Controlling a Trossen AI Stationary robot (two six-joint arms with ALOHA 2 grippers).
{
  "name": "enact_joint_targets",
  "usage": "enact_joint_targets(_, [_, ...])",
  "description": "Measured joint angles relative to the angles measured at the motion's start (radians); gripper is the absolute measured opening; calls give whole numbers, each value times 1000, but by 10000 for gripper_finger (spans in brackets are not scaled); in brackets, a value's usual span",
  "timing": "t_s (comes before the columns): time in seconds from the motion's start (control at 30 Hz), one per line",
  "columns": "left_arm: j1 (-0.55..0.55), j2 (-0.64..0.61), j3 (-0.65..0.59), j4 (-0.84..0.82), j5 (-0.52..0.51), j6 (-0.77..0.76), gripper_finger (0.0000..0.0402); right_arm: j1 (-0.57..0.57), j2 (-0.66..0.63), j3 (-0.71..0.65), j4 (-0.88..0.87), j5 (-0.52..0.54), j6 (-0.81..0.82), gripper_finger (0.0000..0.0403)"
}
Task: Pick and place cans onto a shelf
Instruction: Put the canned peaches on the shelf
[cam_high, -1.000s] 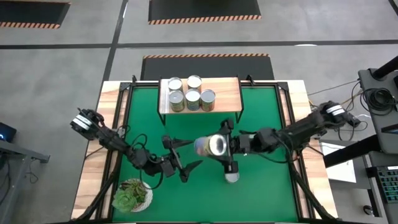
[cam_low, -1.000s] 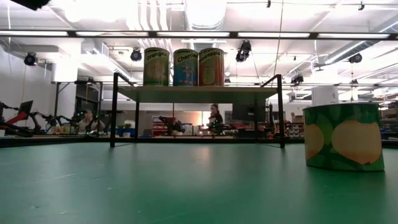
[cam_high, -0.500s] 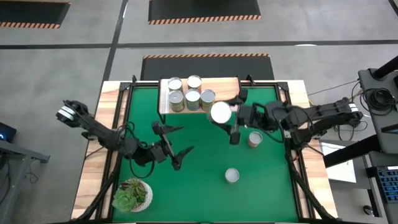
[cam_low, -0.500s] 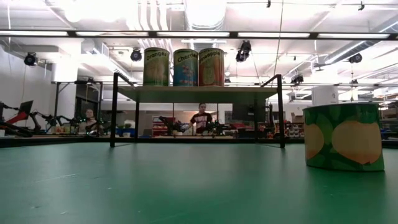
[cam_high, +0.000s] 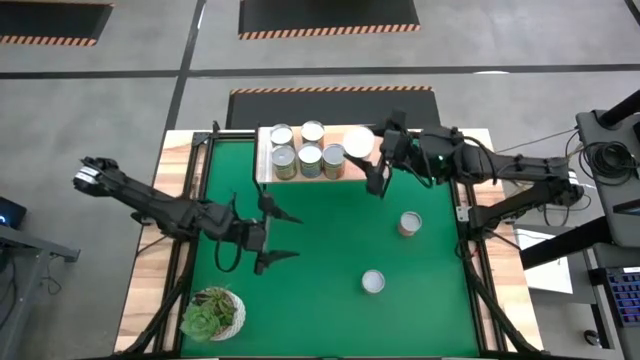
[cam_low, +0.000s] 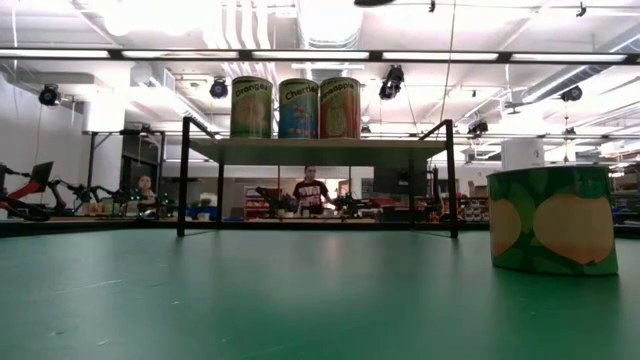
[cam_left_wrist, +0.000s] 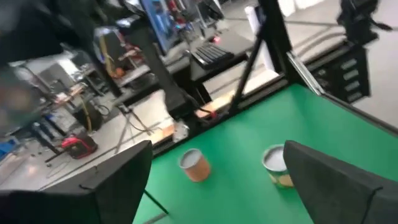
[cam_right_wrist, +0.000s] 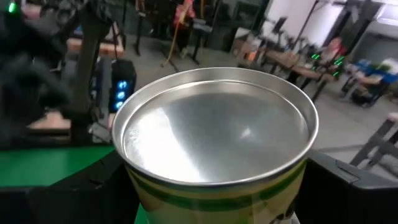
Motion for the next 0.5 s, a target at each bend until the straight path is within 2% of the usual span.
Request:
enact_joint_targets(0.13, [4,-86,-37,-12,0,2,312,-94,0,-16,-32,-139,29,302])
enact_joint_targets(0.23, [11,-147,-70,-4,0,-3,284,-170,-2,-33,-30,-205,53,302])
enact_joint_targets(0.4, [12,-229,-145,88,0,-4,240,-290,-4,-82,-29,-326,80,302])
enact_joint_targets(0.5, [12,-278,-195,177,-24,11,222,-339,-4,-124,-1,-360,88,302])
